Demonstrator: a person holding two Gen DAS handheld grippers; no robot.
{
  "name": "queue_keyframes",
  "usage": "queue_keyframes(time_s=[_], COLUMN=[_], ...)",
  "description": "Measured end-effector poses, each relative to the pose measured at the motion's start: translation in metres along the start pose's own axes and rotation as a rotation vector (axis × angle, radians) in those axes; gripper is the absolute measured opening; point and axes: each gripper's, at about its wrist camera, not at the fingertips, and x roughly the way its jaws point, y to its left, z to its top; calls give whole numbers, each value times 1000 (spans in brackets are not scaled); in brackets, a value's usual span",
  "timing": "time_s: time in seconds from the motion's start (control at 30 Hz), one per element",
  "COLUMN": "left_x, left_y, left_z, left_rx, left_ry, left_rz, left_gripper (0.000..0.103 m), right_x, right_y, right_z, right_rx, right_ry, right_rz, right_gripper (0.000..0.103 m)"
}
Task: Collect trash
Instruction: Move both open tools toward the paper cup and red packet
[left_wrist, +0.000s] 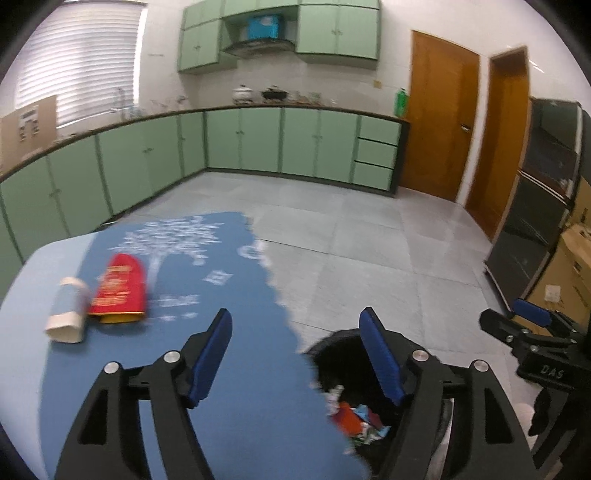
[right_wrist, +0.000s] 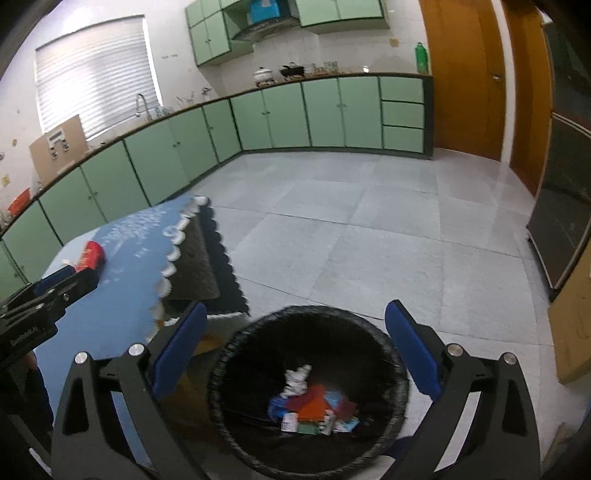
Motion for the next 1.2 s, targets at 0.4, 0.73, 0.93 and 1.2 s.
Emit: queue_keyframes(time_s=[0.4,0.73,0.93,1.2], left_x=[-39,-41,-30,-13], left_y=[127,200,232,275], left_z=[-4,-8,-11,-16], left_rx=[-121,-189,-221,-271], left_ry=[-46,-46,-29,-1], left_rz=[233,327,356,394], left_gripper=[71,71,71,71], right_x=[17,51,81,115], right_y=[110,197,240,292], right_z=[26,41,46,46], right_rx=[-108,-174,-188,-242], right_ry=[-23,-15,12,47], right_rz=[112,197,230,250], right_gripper=[95,95,95,95])
